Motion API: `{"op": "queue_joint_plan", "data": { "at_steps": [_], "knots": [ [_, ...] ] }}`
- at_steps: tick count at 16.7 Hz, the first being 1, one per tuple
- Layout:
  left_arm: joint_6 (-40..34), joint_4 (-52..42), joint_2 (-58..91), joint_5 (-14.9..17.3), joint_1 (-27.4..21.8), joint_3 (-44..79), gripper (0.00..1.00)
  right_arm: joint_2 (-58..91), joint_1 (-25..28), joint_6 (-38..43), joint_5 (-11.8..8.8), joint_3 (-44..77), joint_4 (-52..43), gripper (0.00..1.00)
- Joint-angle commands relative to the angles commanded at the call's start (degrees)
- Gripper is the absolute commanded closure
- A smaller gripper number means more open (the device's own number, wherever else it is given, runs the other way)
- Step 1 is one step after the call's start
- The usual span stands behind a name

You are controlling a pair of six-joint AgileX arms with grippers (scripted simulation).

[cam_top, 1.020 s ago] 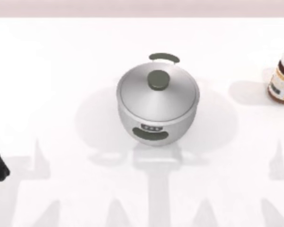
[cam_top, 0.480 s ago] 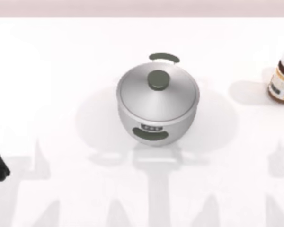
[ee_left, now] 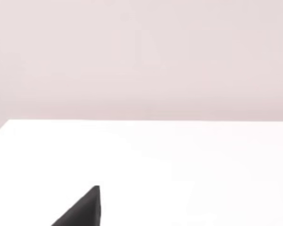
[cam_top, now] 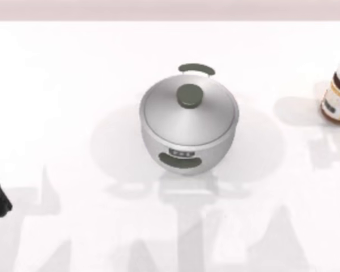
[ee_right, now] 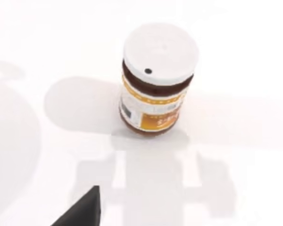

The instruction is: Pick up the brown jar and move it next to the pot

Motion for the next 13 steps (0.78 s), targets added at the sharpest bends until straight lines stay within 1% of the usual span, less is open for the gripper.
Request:
{"op": "queue_joint_plan", "data": {
  "at_steps": [9,13],
  "knots": [
    [0.00,0.00,0.00,0.00,0.00,0.00,0.00,48.00,0.36,-6.99,0.12,50.30,-29.76,0.00],
    [0.00,0.00,0.00,0.00,0.00,0.00,0.00,67.23,0.64,-9.86,0.05,69.81,-41.29,0.00]
  ]
}}
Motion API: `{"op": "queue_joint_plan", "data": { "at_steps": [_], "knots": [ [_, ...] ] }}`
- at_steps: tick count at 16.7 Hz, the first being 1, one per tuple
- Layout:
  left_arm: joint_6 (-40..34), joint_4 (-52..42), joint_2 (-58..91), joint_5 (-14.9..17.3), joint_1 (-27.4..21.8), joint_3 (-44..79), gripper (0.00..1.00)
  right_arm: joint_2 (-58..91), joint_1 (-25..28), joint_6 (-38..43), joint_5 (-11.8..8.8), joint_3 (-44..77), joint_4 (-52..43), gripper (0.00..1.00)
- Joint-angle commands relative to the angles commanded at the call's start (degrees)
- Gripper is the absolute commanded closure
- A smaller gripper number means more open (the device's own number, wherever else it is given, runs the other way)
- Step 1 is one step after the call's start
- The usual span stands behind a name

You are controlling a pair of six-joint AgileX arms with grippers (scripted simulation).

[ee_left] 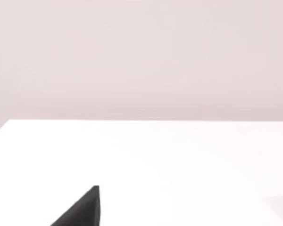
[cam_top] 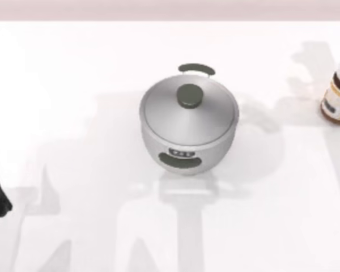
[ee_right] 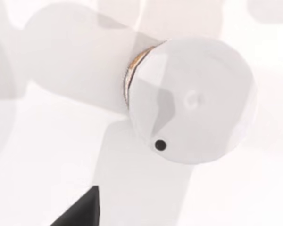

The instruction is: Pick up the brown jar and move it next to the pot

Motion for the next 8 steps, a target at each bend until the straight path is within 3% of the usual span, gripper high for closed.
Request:
{"op": "queue_joint_plan", "data": {
  "at_steps": [8],
  "knots": [
    [0.00,0.00,0.00,0.00,0.00,0.00,0.00,23.71,0.46,-3.44,-0.22,22.98,-13.69,0.00]
  ]
}}
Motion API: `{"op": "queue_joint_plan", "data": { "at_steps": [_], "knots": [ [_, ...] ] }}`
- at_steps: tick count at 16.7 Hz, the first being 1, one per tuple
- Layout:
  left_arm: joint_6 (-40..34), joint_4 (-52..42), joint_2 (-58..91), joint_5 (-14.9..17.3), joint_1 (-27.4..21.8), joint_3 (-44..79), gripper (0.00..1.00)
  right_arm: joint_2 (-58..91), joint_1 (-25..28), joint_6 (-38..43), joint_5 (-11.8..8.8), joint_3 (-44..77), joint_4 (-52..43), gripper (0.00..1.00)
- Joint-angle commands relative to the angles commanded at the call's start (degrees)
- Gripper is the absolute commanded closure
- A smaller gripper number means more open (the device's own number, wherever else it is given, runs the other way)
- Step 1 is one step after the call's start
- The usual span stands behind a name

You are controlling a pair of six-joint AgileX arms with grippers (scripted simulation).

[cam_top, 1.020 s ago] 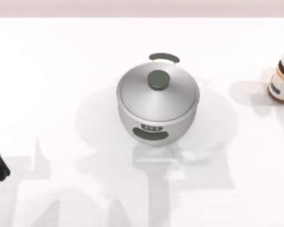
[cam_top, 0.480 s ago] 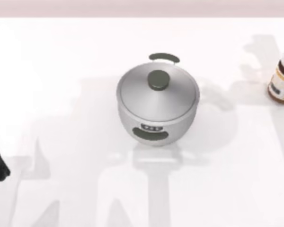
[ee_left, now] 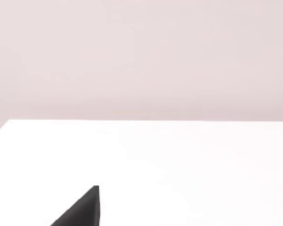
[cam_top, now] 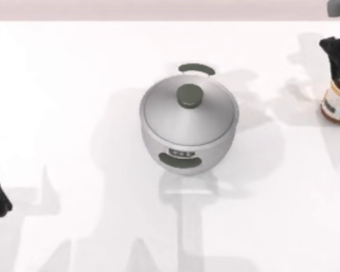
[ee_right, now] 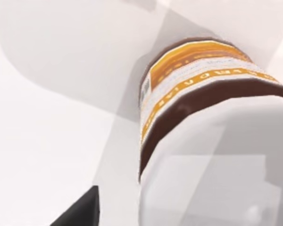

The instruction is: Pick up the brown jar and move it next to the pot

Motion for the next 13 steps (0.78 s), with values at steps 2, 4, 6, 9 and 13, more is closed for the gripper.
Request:
{"op": "queue_joint_plan", "data": {
  "at_steps": [2,4,6,9,13],
  "knots": [
    [0.00,0.00,0.00,0.00,0.00,0.00,0.00,1.06,0.02,-0.15,-0.01,0.98,-0.60,0.00],
    [0.00,0.00,0.00,0.00,0.00,0.00,0.00,1.06,0.02,-0.15,-0.01,0.98,-0.60,0.00],
    [0.00,0.00,0.00,0.00,0.00,0.00,0.00,1.06,0.02,-0.15,-0.01,0.98,-0.60,0.00],
    [0.00,0.00,0.00,0.00,0.00,0.00,0.00,0.86,-0.14,-0.24,-0.01,-0.13,0.46,0.00],
    [0.00,0.00,0.00,0.00,0.00,0.00,0.00,-0.29,0.01,-0.17,-0.03,-8.54,7.32,0.00]
  ]
}}
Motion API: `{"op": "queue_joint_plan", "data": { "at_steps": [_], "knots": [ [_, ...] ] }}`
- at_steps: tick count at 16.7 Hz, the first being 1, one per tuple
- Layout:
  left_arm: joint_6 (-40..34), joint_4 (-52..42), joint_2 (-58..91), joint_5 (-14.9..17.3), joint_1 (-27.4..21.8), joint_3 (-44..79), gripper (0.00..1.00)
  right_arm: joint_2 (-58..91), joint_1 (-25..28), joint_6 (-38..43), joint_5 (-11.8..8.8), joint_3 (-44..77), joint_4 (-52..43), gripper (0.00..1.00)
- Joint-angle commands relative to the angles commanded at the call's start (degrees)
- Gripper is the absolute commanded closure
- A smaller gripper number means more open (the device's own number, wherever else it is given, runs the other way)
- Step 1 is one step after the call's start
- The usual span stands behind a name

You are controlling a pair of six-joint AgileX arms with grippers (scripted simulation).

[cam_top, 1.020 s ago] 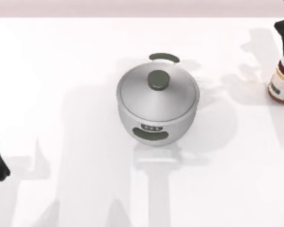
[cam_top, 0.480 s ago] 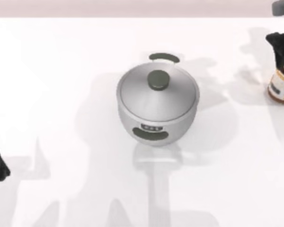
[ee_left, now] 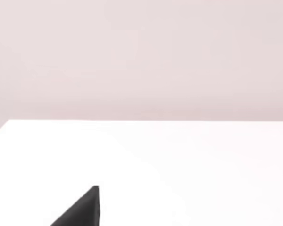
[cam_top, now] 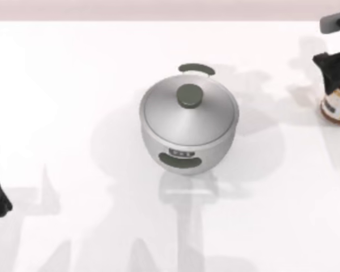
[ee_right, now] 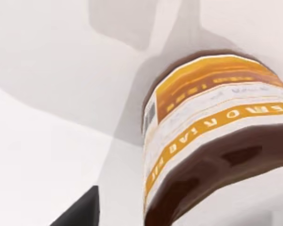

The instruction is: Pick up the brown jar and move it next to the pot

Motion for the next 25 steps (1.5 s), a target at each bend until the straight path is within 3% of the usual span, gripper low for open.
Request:
{"op": "queue_joint_plan", "data": {
  "at_steps": [7,20,25],
  "knots": [
    [0.00,0.00,0.00,0.00,0.00,0.00,0.00,-0.66,0.08,0.07,-0.01,-5.54,5.12,0.00],
    [0.00,0.00,0.00,0.00,0.00,0.00,0.00,-0.66,0.08,0.07,-0.01,-5.54,5.12,0.98],
    [0.00,0.00,0.00,0.00,0.00,0.00,0.00,-0.66,0.08,0.07,-0.01,-5.54,5.12,1.00]
  ]
}}
